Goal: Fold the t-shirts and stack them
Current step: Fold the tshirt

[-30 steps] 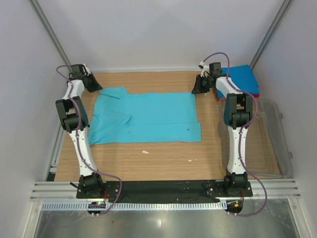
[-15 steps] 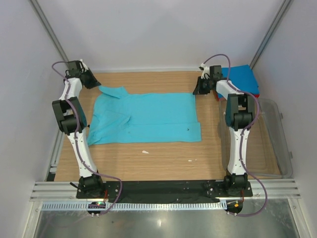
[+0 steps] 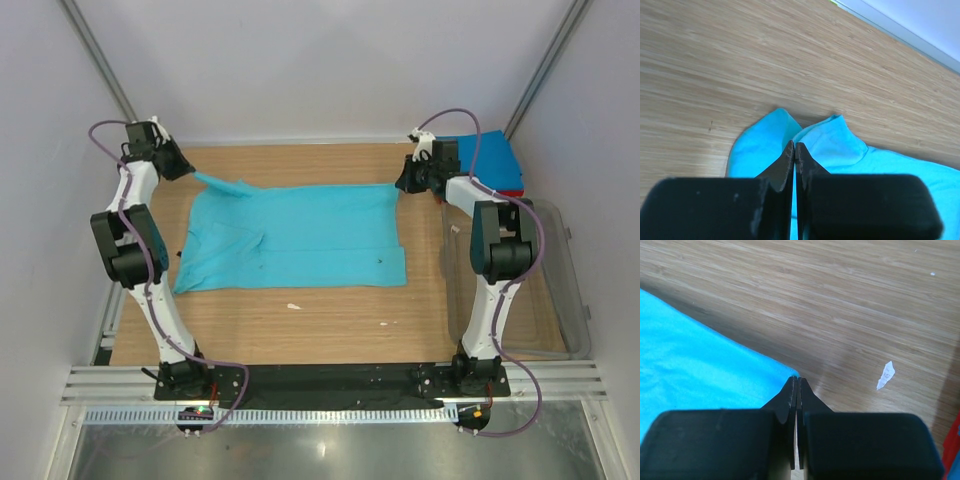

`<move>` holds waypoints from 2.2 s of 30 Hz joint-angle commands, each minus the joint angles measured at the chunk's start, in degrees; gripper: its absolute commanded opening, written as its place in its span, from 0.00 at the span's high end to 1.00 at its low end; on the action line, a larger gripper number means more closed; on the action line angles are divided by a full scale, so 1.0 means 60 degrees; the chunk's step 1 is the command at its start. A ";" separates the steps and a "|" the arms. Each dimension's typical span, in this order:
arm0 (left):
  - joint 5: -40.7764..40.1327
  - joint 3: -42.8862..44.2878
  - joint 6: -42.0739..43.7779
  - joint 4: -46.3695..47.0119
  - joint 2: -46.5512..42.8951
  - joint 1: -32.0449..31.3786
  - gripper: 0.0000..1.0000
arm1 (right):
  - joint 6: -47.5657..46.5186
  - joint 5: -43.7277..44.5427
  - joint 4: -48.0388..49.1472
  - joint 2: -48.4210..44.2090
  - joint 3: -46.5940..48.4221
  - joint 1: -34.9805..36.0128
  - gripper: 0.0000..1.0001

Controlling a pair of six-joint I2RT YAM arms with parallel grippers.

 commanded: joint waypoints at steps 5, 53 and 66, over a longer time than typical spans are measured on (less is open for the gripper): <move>-0.0325 -0.1250 -0.0559 0.0695 -0.1692 0.0607 1.00 | -0.0443 -0.0088 0.2099 -0.0853 -0.1017 0.0019 0.99; -0.0898 -0.5836 -0.1569 -0.1105 -0.5648 0.1530 1.00 | -0.0781 0.2739 0.3140 -0.4807 -0.5970 0.1294 0.98; -0.1734 -0.6188 -0.2053 -0.1926 -0.5561 0.1486 1.00 | -0.0005 0.3120 0.1735 -0.5174 -0.5868 0.1454 0.98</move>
